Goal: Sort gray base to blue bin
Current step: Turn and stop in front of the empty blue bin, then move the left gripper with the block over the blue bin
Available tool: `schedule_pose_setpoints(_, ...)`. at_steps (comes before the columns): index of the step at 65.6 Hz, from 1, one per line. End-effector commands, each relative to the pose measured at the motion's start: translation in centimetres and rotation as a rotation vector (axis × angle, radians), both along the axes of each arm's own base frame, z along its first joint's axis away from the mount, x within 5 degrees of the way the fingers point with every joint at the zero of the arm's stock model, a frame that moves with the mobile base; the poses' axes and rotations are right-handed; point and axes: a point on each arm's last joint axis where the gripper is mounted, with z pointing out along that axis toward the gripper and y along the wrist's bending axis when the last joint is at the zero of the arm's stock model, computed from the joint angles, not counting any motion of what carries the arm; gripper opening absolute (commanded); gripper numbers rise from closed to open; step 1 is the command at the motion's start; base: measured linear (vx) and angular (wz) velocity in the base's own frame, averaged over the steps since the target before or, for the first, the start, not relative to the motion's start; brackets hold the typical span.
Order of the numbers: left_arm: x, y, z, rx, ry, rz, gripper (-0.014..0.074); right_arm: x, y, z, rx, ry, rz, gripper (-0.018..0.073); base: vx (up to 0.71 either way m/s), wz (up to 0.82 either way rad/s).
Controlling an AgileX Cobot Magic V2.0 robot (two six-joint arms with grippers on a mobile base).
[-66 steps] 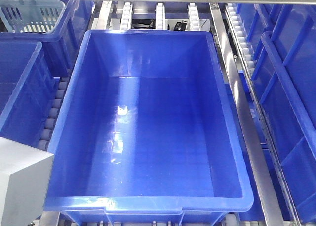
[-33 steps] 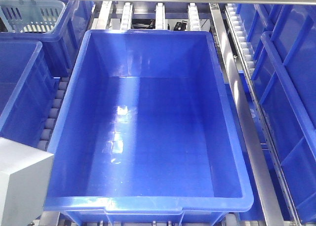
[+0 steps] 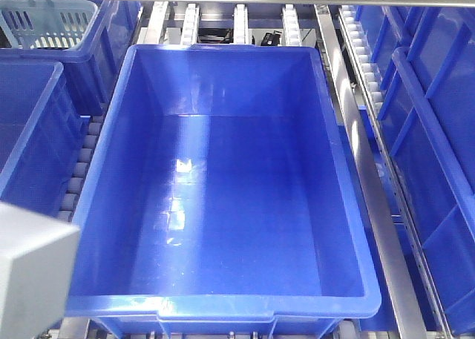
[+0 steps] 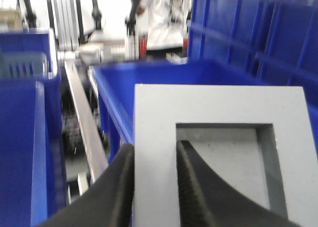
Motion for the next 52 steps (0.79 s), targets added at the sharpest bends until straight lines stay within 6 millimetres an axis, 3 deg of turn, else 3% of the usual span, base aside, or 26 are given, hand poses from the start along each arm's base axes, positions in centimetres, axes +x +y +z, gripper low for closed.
schedule_pose_setpoints(1, 0.1, -0.2, 2.7, -0.099, -0.176, -0.021, -0.0006, 0.0, 0.0, 0.2, -0.011, -0.070, 0.001, -0.0009, 0.00, 0.00)
schedule_pose_setpoints(30, 6.4, -3.1, 4.3, -0.119, -0.110, -0.044, 0.0003, 0.0, 0.0, 0.2, -0.011, -0.070, 0.001, -0.0009, 0.00, 0.00)
schedule_pose_setpoints(52, 14.0, -6.3, 5.4, -0.064, 0.054, -0.040, 0.0014, 0.0, 0.0, 0.2, -0.011, -0.070, 0.001, -0.0009, 0.00, 0.00)
